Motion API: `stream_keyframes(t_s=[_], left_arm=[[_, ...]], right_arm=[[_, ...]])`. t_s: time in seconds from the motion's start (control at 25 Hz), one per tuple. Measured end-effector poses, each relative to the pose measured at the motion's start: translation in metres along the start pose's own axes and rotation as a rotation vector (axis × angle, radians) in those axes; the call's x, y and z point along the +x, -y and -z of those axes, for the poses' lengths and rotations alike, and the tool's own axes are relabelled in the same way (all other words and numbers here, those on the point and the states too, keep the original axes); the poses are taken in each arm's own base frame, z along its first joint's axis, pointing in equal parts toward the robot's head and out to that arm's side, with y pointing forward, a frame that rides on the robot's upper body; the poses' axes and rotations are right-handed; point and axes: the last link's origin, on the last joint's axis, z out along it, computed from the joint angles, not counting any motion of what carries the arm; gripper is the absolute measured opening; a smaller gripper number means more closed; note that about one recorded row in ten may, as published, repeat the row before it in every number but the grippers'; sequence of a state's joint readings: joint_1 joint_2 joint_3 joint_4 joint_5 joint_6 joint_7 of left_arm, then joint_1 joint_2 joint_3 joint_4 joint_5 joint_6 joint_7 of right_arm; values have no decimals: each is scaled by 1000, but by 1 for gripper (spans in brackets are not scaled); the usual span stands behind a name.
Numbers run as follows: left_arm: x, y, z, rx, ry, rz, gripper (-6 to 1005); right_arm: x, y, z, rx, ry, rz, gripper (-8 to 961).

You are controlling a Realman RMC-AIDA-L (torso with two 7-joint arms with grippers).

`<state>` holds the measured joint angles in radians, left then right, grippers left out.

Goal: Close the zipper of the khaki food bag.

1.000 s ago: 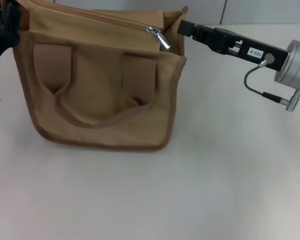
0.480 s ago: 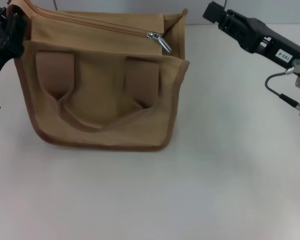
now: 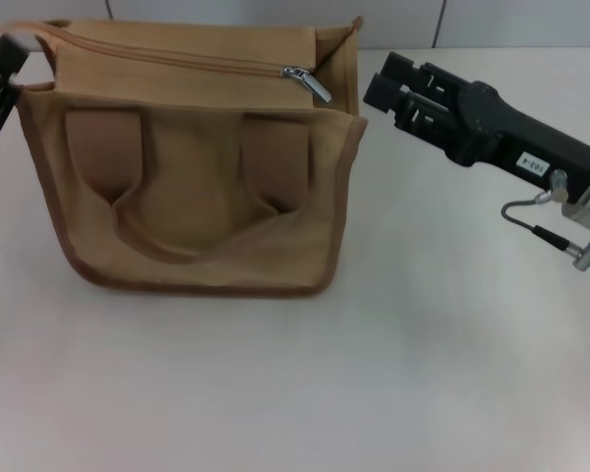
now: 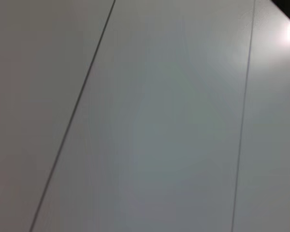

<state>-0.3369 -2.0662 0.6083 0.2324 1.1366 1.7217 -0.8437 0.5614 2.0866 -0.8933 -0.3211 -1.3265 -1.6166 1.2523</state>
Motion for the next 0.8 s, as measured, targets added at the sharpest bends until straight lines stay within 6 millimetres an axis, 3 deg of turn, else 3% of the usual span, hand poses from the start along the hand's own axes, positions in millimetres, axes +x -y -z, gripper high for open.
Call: stream_keyframes(t_s=[0.08,0.16,0.24,0.4,0.6,0.8], left_arm=[[1,3,11,29,13,-15,353],[9,12,40,103,25,-50,494],[16,13,61,111,43,-76,572],[19,2,80,-1,134,-95,729],[2,-33,100,-304,319,-123,827],[-16,-52,96,-458,389,-134,827]], right_arm=[[4,-1,3,6,1,23,523],[7,-3,6,7,6,48,578],[9,-5,8,3,12,87,632],[17,-12,9,-27,4,131,580],[42,-28,12,-107,-78,268,570],[61,-41,11,-195,-151,330,580]])
